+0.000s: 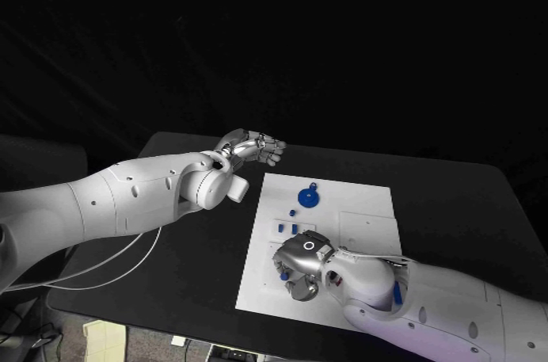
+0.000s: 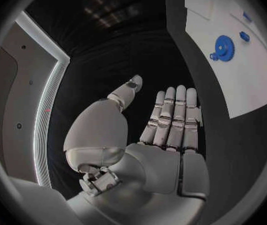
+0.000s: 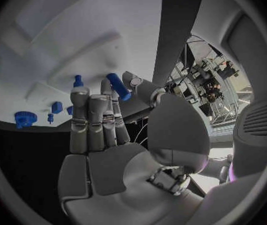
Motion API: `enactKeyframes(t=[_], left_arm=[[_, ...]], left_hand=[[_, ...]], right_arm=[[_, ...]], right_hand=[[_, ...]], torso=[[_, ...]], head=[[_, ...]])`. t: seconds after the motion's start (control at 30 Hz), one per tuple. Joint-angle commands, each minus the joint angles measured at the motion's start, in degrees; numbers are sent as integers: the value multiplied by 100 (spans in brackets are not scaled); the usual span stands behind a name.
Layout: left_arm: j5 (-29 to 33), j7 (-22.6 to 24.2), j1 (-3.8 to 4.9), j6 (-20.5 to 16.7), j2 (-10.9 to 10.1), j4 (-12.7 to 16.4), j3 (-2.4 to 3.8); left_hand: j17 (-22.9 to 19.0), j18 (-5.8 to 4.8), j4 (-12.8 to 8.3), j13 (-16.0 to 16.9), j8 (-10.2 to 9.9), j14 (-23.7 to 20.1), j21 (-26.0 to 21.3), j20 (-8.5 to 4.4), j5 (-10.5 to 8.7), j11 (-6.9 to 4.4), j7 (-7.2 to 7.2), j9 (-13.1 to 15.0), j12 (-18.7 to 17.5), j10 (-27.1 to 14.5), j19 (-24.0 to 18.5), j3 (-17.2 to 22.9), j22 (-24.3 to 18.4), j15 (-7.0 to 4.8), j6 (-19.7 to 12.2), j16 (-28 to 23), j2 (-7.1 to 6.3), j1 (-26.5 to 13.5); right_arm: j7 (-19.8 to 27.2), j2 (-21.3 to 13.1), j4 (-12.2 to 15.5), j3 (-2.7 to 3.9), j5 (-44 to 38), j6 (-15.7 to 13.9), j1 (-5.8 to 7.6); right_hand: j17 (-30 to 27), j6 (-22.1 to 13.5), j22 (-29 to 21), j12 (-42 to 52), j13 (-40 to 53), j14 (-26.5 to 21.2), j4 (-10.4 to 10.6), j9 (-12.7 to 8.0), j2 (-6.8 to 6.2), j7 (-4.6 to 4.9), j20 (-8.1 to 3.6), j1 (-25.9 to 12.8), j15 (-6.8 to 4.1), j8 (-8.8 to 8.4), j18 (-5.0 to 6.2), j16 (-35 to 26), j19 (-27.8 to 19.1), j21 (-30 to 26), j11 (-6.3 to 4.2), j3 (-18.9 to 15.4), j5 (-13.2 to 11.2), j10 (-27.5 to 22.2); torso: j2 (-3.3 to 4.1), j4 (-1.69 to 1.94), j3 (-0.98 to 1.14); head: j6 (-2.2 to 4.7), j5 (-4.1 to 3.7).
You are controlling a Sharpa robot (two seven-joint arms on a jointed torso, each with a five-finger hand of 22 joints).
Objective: Assemble the parts on the task board
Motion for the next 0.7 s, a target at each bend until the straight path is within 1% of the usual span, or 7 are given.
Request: enactKeyframes(t=[0.03, 0.2, 0.3, 0.43, 0.6, 0.7], left_arm=[[18, 14, 8, 133, 7, 14, 4], [9, -2, 8, 168, 5, 23, 4], [8, -1, 8, 154, 1, 20, 4], [7, -1, 8, 151, -7, 20, 4], [7, 3, 8, 151, -9, 17, 4], [7, 5, 8, 147, -12, 11, 4]], left_hand=[[10, 117, 30, -10, 26, -15, -28, 25, 2, 22, -14, -7, 0, -5, 2, 6, 10, 33, -37, -31, 15, -35], [15, 119, 27, -16, 25, -18, -33, 24, 10, 23, -13, -9, -1, -9, 0, 18, 14, 34, -44, -39, 34, -17], [17, 118, 28, -18, 24, -20, -35, 26, 11, 24, -12, -10, -2, -11, -1, 18, 15, 35, -47, -42, 33, -17], [20, 116, 30, -21, 23, -22, -39, 28, 10, 26, -9, -12, -3, -13, -3, 15, 17, 36, -51, -46, 28, -21], [21, 116, 31, -22, 23, -22, -41, 28, 10, 27, -8, -12, -3, -14, -4, 15, 18, 37, -53, -48, 26, -22], [22, 116, 31, -23, 23, -22, -41, 28, 10, 27, -8, -13, -3, -14, -4, 15, 19, 37, -53, -49, 26, -22]], right_arm=[[-68, 0, 9, -8, 45, -123, -14], [-168, -21, 27, -8, 17, -316, -14], [-224, -43, 38, -8, 12, -499, -14], [-273, -99, 82, -7, 11, -770, -14], [-234, -197, 171, -5, 57, -923, -14], [-162, -338, 323, 0, 210, -942, -9]], right_hand=[[-11, -62, 90, -41, -5, -20, -21, -12, -14, 10, -17, -67, 31, -36, 391, 1, -51, -6, 12, -55, -17, -66], [-14, -100, 106, -67, -8, -12, -30, -16, -18, 29, -31, -106, 43, -62, 391, 14, -9, 37, 26, -118, -3, -97], [-15, -109, 107, -74, -9, -10, -29, -16, -24, 32, -33, -113, 45, -67, 391, 15, -5, 42, 27, -121, -4, -105], [-22, -155, 107, -103, -16, -16, -78, -16, -32, 49, -44, -163, 57, -91, 391, 17, -16, 47, 39, -154, 2, -146], [-29, -214, 103, -134, -23, -27, -167, -15, -32, 72, -58, -194, 74, -118, 391, 18, -33, 46, 59, -178, -1, -200], [-32, -238, 102, -143, -26, -29, -215, -12, -32, 83, -63, -216, 83, -127, 391, 21, -37, 48, 68, -204, 3, -223]], torso=[[0, -1, -1], [0, 2, -1], [0, 1, -1], [0, 1, -2], [1, 4, -2], [-2, 1, -1]], head=[[3, -8], [1, -16], [1, -14], [7, -18], [6, -15], [3, -23]])
